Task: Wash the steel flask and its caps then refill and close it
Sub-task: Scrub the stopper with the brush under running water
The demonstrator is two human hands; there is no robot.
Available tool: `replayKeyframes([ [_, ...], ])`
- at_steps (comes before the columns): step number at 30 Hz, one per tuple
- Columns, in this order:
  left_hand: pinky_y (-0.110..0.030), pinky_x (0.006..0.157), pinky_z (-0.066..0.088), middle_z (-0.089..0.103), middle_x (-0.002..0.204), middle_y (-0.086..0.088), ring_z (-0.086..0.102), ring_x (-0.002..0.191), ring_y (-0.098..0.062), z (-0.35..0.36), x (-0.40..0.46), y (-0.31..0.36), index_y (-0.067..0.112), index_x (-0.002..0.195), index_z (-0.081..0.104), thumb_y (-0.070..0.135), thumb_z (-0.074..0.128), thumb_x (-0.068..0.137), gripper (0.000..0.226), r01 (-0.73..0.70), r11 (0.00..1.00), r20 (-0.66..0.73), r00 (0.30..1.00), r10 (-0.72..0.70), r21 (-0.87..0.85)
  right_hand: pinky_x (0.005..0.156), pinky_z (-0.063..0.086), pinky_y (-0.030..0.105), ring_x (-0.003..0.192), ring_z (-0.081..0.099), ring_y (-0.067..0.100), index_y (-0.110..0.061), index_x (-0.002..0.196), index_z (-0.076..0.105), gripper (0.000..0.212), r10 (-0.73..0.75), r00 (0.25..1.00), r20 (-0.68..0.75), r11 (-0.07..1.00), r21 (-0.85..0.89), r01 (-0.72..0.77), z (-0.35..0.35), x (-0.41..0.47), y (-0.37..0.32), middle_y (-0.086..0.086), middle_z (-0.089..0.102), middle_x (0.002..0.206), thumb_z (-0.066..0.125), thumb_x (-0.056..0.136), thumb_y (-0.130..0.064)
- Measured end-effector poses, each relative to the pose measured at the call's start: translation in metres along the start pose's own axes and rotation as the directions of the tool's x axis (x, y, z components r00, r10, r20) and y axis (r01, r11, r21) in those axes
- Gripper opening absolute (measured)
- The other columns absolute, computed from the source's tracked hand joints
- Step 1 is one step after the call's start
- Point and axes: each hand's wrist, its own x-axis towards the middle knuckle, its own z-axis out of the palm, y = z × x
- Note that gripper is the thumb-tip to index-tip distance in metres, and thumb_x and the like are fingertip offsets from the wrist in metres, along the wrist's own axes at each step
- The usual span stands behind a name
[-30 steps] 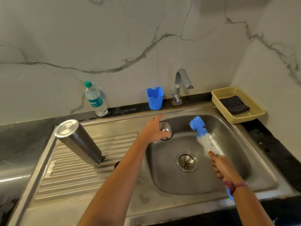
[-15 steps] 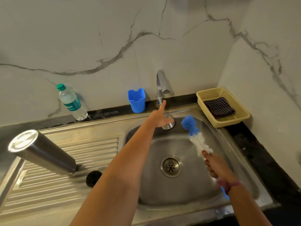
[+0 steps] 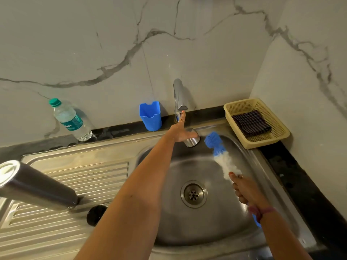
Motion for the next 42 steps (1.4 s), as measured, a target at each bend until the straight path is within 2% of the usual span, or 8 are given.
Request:
replayKeyframes([
  [3,-0.047,0.117,0.029,0.018,0.164,-0.016,0.026,0.147,-0.040,0.000,0.001,-0.001,0.031,0.151,-0.026,0.030,0.076,0.086,0.122,0.008,1.000,0.021,1.000,-0.008,0.005,0.032,0.021,0.017,0.035,0.026,0.005,-0.015,0.066,0.044,0.036,0.007,1.000,0.011,1.000,0.000,-0.007,0.002,0.000,0.000,-0.007,0.034,0.043,0.052,0.097,-0.032],
  [8,-0.047,0.118,0.025,0.016,0.164,-0.015,0.023,0.148,-0.040,0.002,0.002,-0.001,0.030,0.150,-0.029,0.026,0.079,0.084,0.126,-0.002,1.000,0.021,1.000,0.002,-0.009,0.035,0.020,0.017,0.036,0.024,0.007,-0.017,0.062,0.040,0.040,0.007,1.000,0.025,1.000,-0.018,-0.006,0.005,-0.001,0.000,-0.007,0.032,0.043,0.051,0.097,-0.033],
  [17,-0.050,0.120,0.023,0.013,0.165,-0.015,0.020,0.149,-0.040,0.003,0.005,-0.002,0.028,0.149,-0.031,0.023,0.082,0.080,0.132,-0.017,1.000,0.021,1.000,0.017,-0.016,0.037,0.023,0.018,0.034,0.027,0.006,-0.015,0.062,0.043,0.040,0.023,1.000,0.010,0.999,-0.033,-0.023,0.003,-0.003,0.003,-0.007,0.036,0.042,0.051,0.097,-0.034],
  [29,-0.051,0.120,0.024,0.013,0.165,-0.015,0.025,0.147,-0.040,0.006,0.009,-0.006,0.030,0.150,-0.029,0.021,0.081,0.081,0.130,-0.031,0.999,0.008,0.999,0.031,-0.024,0.036,0.023,0.018,0.034,0.027,0.005,-0.015,0.065,0.045,0.038,0.022,1.000,0.010,0.999,-0.034,-0.022,0.002,-0.005,0.005,-0.007,0.037,0.043,0.052,0.097,-0.033],
  [42,-0.049,0.119,0.022,0.013,0.165,-0.011,0.019,0.149,-0.038,0.007,0.013,-0.009,0.030,0.152,-0.025,0.018,0.080,0.081,0.128,-0.013,0.993,-0.026,1.000,0.011,-0.113,0.038,0.022,0.019,0.035,0.027,0.006,-0.016,0.065,0.045,0.037,0.016,1.000,0.020,0.999,-0.047,-0.015,0.003,-0.010,0.006,-0.008,0.036,0.043,0.051,0.097,-0.033],
])
